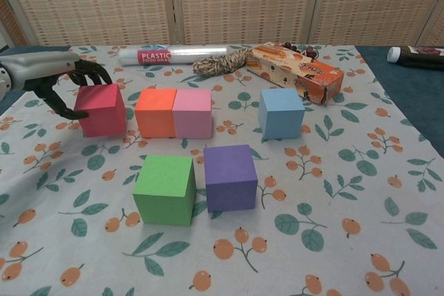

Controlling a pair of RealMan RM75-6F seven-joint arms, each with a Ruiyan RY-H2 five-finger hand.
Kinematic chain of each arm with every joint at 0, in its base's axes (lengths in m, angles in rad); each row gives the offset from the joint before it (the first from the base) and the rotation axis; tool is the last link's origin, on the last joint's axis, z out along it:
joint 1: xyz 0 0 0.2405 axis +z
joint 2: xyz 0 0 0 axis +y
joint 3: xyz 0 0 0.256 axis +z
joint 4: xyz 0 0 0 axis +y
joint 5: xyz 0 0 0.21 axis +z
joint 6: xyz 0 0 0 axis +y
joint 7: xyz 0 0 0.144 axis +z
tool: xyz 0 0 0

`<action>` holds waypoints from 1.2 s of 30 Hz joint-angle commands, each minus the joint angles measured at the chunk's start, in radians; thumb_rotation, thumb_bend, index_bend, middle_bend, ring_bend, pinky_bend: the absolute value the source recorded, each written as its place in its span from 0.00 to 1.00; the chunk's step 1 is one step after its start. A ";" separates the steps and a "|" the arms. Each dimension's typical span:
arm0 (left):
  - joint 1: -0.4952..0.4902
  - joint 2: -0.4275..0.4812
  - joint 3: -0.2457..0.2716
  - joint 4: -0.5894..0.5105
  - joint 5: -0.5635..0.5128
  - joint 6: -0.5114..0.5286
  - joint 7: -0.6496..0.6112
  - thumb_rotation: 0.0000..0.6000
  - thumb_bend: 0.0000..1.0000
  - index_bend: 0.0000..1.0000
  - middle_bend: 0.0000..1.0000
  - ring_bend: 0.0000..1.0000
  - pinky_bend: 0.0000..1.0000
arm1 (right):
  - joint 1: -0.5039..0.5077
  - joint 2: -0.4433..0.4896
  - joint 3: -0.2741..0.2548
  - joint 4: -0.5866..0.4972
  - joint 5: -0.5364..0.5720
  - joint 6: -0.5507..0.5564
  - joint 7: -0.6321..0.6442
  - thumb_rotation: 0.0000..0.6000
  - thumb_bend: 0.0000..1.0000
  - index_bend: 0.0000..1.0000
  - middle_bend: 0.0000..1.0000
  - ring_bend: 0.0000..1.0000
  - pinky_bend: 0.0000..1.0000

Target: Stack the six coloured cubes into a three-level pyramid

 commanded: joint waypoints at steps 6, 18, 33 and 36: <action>-0.024 -0.017 -0.002 0.043 0.014 -0.025 0.017 1.00 0.31 0.22 0.33 0.31 0.21 | -0.003 0.001 0.002 -0.007 0.005 0.001 -0.010 1.00 0.00 0.00 0.00 0.00 0.00; -0.064 -0.030 -0.003 0.106 0.056 -0.102 -0.050 1.00 0.31 0.21 0.31 0.29 0.20 | -0.002 -0.006 0.006 -0.022 0.014 -0.008 -0.037 1.00 0.00 0.00 0.00 0.00 0.00; -0.092 -0.046 -0.001 0.154 0.103 -0.143 -0.128 1.00 0.31 0.21 0.31 0.28 0.19 | -0.003 -0.014 0.011 -0.029 0.029 -0.015 -0.055 1.00 0.00 0.00 0.00 0.00 0.00; -0.097 -0.043 0.002 0.151 0.109 -0.152 -0.137 1.00 0.31 0.21 0.30 0.28 0.19 | -0.002 -0.014 0.012 -0.030 0.032 -0.017 -0.056 1.00 0.00 0.00 0.00 0.00 0.00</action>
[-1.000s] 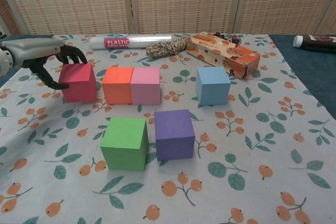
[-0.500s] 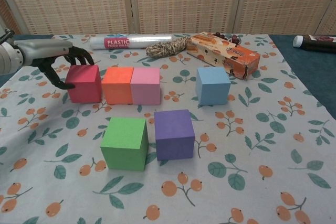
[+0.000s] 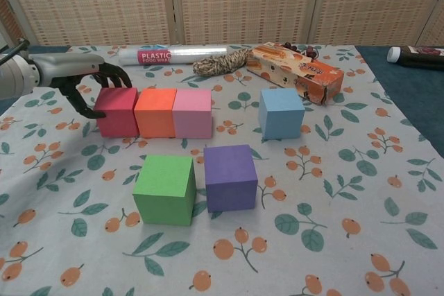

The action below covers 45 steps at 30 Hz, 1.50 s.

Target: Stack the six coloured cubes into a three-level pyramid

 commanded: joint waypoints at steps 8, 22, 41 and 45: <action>-0.015 -0.005 0.003 0.015 0.003 -0.024 -0.012 1.00 0.31 0.21 0.29 0.28 0.19 | 0.000 -0.003 0.002 0.003 0.007 -0.004 0.000 1.00 0.00 0.00 0.00 0.00 0.00; -0.030 -0.016 0.002 0.031 0.011 -0.037 -0.036 1.00 0.31 0.20 0.29 0.28 0.19 | 0.002 -0.003 0.007 0.004 0.016 -0.010 0.000 1.00 0.00 0.00 0.00 0.00 0.00; -0.024 -0.017 0.004 0.022 0.003 -0.031 -0.048 1.00 0.32 0.19 0.29 0.28 0.19 | 0.000 -0.004 0.007 0.014 0.016 -0.008 0.014 1.00 0.00 0.00 0.00 0.00 0.00; -0.024 -0.018 0.005 0.021 0.003 -0.034 -0.050 1.00 0.32 0.19 0.29 0.28 0.19 | -0.001 -0.004 0.006 0.015 0.016 -0.008 0.015 1.00 0.00 0.00 0.00 0.00 0.00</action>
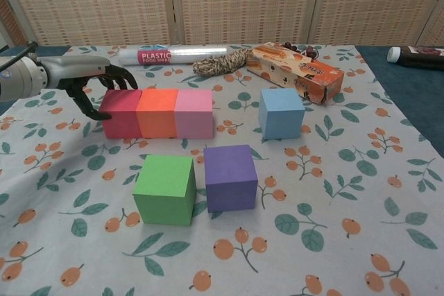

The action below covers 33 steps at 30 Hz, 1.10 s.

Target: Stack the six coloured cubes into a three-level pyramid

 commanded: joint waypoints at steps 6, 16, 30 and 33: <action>-0.002 -0.010 -0.001 0.007 -0.004 0.000 0.003 1.00 0.32 0.19 0.29 0.28 0.19 | -0.001 -0.002 0.000 0.003 0.002 0.000 0.001 1.00 0.00 0.00 0.00 0.00 0.00; -0.002 -0.017 0.001 0.007 -0.022 -0.012 0.015 1.00 0.31 0.14 0.24 0.27 0.19 | -0.003 -0.001 0.001 0.006 0.004 0.000 0.006 1.00 0.00 0.00 0.00 0.00 0.00; 0.000 0.013 0.005 -0.035 -0.049 -0.032 0.034 1.00 0.33 0.00 0.00 0.00 0.17 | -0.005 -0.001 0.000 0.009 -0.001 0.006 0.013 1.00 0.00 0.00 0.00 0.00 0.00; 0.003 0.027 0.007 -0.053 -0.049 -0.030 0.038 1.00 0.33 0.00 0.00 0.00 0.16 | -0.005 0.000 0.000 0.009 -0.003 0.007 0.014 1.00 0.00 0.00 0.00 0.00 0.00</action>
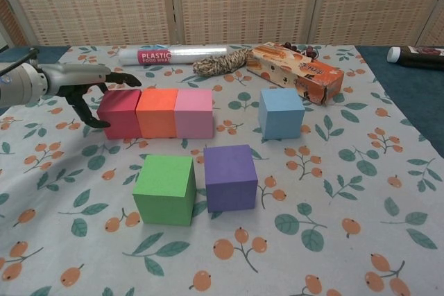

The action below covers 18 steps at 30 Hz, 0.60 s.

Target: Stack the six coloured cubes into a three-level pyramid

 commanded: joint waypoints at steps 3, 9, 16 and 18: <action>0.009 0.034 0.003 -0.036 0.000 0.010 0.006 1.00 0.33 0.00 0.00 0.00 0.14 | 0.000 0.002 0.001 -0.001 -0.004 0.003 0.001 1.00 0.00 0.00 0.00 0.00 0.00; 0.039 0.107 0.017 -0.083 -0.002 0.057 0.052 1.00 0.33 0.00 0.00 0.00 0.09 | 0.001 0.005 0.000 -0.002 -0.010 0.004 0.005 1.00 0.00 0.00 0.00 0.00 0.00; 0.057 0.086 0.019 -0.030 -0.063 0.103 0.154 1.00 0.32 0.00 0.00 0.00 0.04 | 0.004 0.000 0.000 0.003 -0.010 0.000 0.008 1.00 0.00 0.00 0.00 0.00 0.00; 0.052 0.055 0.013 0.003 -0.072 0.108 0.167 1.00 0.32 0.00 0.00 0.00 0.04 | 0.006 0.000 0.001 0.003 -0.010 -0.003 0.007 1.00 0.00 0.00 0.00 0.00 0.00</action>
